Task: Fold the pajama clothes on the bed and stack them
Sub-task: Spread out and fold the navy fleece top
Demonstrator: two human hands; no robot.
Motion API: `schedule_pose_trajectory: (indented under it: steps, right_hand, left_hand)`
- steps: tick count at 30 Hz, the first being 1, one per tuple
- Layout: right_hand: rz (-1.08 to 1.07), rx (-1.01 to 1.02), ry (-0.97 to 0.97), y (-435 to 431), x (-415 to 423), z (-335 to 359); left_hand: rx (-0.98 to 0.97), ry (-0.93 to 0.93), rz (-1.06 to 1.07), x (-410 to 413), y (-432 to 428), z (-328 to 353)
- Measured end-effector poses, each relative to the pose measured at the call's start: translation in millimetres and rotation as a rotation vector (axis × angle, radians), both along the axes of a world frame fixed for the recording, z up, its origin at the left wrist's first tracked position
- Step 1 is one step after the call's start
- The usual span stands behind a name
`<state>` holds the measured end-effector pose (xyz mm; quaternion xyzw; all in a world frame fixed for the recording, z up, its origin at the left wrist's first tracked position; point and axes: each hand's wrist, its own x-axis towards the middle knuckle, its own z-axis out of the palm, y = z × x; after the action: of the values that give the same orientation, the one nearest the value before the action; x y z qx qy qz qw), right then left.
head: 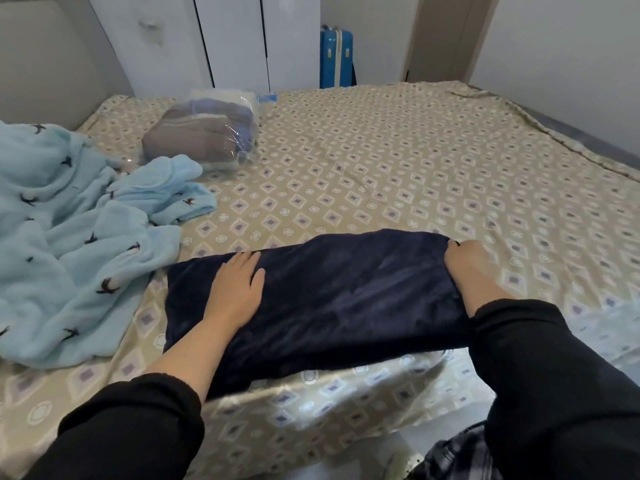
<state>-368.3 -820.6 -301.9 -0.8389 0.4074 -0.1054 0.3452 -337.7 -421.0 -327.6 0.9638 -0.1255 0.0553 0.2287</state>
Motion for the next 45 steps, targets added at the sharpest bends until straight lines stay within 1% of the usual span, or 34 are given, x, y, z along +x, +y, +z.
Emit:
schedule_pose_trajectory:
  steps: [3, 7, 11, 14, 16, 18, 19, 21, 23, 24, 25, 27, 28, 29, 30, 31, 32, 33, 34, 35, 36, 38, 39, 40, 41, 42, 44, 45]
  right_hand:
    - [0.032, -0.034, -0.038, 0.8, -2.4, 8.0]
    - [0.056, -0.156, 0.036, 5.4, -17.4, 4.2]
    - [0.094, -0.238, -0.058, 8.9, -36.2, -11.3]
    - [0.053, -0.223, -0.128, 3.0, -44.6, -12.4]
    - [0.016, -0.282, -0.042, 8.0, -42.9, -8.2]
    - [0.027, -0.382, 0.11, 16.6, -39.3, -0.6]
    - [0.044, -0.411, 0.143, 19.6, -37.5, 4.6]
    - [0.1, -0.427, 0.087, 25.1, -34.1, 14.0]
    - [0.195, -0.485, -0.032, 43.4, -27.0, 23.9]
    - [0.28, -0.528, -0.111, 60.8, -21.7, 29.7]
    - [0.389, -0.575, -0.185, 83.8, -16.0, 35.1]
    - [0.673, -0.593, -0.257, 134.2, -7.4, 39.7]
    - [0.844, -0.591, -0.248, 155.1, -4.6, 37.0]
    - [1.021, -0.608, -0.19, 169.6, -3.1, 28.9]
    - [1.157, -0.647, -0.083, 174.9, -3.2, 18.0]
    - [1.21, -0.69, 0.032, 168.0, -2.1, 8.0]
    - [1.167, -0.704, 0.109, 152.2, 1.0, 2.7]
    - [1.051, -0.711, 0.149, 131.4, 5.0, -1.4]
    - [0.894, -0.701, 0.174, 107.2, 7.9, -4.6]
    - [0.728, -0.642, 0.196, 82.1, 9.3, -6.1]
    - [0.59, -0.509, 0.23, 57.2, 8.7, -5.3]
    - [0.44, -0.241, 0.34, 24.0, 3.5, -0.8]
    - [0.403, -0.195, 0.418, 17.3, 1.8, 2.2]
    - [0.377, -0.224, 0.492, 17.3, 3.5, 4.9]
    - [0.361, -0.308, 0.524, 23.6, 9.0, 9.2]
    - [0.364, -0.418, 0.487, 36.4, 16.0, 14.8]
    - [0.46, -0.582, 0.265, 76.9, 27.9, 26.7]
    - [0.545, -0.609, 0.147, 101.1, 29.6, 29.4]
  left_hand:
    - [0.037, -0.012, 0.007, 0.5, -1.1, -1.3]
    - [0.064, -0.041, 0.017, -1.3, -4.9, -0.6]
    - [0.069, -0.039, 0.017, -2.7, -4.4, 2.0]
    - [0.067, -0.051, 0.01, -5.6, -6.0, 3.9]
    - [0.072, -0.063, 0.012, -7.4, -5.9, 3.7]
    - [0.08, -0.07, 0.015, -8.7, -4.6, 2.7]
    - [0.088, -0.073, 0.018, -9.4, -4.4, 2.1]
    - [0.124, -0.082, 0.027, -11.0, -6.2, 0.1]
    - [0.164, -0.094, 0.042, -12.3, -9.7, -2.2]
    - [0.173, -0.097, 0.045, -12.5, -11.2, -2.8]
    - [0.178, -0.096, 0.046, -12.5, -12.3, -3.1]
    - [0.2, -0.098, 0.057, -12.6, -11.6, -3.9]
    - [0.217, -0.103, 0.075, -13.1, -10.2, -4.9]
    - [0.233, -0.108, 0.099, -13.8, -8.2, -6.0]
    - [0.241, -0.105, 0.124, -13.9, -6.3, -6.8]
    - [0.239, -0.09, 0.147, -13.4, -5.0, -7.0]
    - [0.233, -0.065, 0.165, -12.1, -4.2, -7.1]
    - [0.23, -0.04, 0.176, -10.3, -3.9, -7.1]
    - [0.23, -0.021, 0.186, -8.5, -4.3, -6.8]
    - [0.232, -0.007, 0.194, -7.5, -5.0, -6.6]
    - [0.234, 0.002, 0.2, -7.1, -5.9, -6.6]
    - [0.242, 0.012, 0.206, -6.6, -6.8, -7.0]
    - [0.247, 0.013, 0.208, -6.6, -7.0, -7.6]
    - [0.252, 0.012, 0.209, -6.7, -7.3, -8.1]
    - [0.256, 0.009, 0.209, -6.8, -7.5, -8.5]
    - [0.259, 0.008, 0.208, -6.9, -7.5, -8.3]
    - [0.265, 0.016, 0.205, -7.2, -7.2, -6.1]
    - [0.264, 0.021, 0.2, -7.7, -7.2, -5.0]
